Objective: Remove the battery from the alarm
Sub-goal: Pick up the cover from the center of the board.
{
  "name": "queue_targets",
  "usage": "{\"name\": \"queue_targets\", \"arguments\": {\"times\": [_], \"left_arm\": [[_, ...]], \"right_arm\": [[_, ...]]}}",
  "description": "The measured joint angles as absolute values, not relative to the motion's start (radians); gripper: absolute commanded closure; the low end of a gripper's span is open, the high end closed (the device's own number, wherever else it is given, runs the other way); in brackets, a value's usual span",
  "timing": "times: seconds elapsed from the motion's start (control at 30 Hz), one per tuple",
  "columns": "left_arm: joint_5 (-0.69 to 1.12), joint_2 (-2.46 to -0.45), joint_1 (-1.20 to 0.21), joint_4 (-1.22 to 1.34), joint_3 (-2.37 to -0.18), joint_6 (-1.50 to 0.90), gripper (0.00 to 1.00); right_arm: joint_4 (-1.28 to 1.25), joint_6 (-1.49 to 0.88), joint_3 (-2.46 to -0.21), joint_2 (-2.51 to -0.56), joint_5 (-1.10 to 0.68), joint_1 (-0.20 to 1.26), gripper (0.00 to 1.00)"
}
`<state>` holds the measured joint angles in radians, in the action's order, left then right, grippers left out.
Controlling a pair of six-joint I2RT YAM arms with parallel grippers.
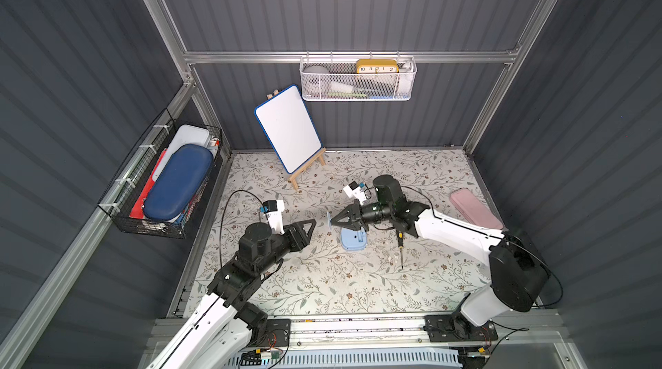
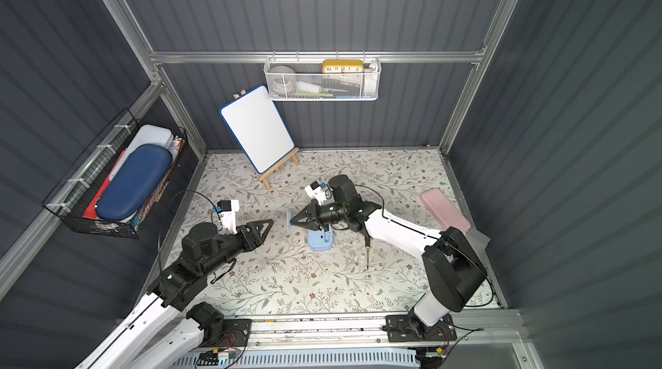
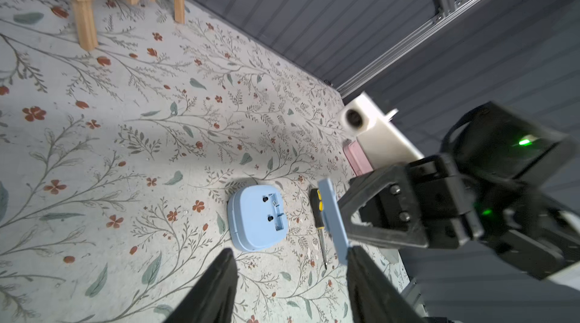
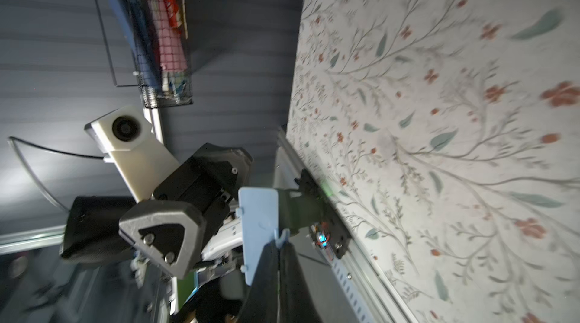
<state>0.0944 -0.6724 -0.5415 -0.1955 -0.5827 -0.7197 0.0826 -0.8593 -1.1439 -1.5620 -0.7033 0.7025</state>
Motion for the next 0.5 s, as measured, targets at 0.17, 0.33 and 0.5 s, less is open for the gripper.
{"name": "queue_targets", "arguments": {"times": [0.17, 0.33, 0.5], "left_arm": [[0.138, -0.767, -0.540, -0.181, -0.585, -0.720, 0.41], [0.186, -0.793, -0.540, -0.102, -0.594, -0.719, 0.43], [0.262, -0.886, -0.540, -0.026, -0.596, -0.709, 0.43]], "right_arm": [[0.482, -0.632, -1.270, -1.542, -0.302, 0.809, 1.00], [0.688, -0.544, -1.273, -1.556, -0.077, 0.896, 1.00], [0.732, -0.522, -1.273, -1.558, -0.014, 0.921, 1.00]]}}
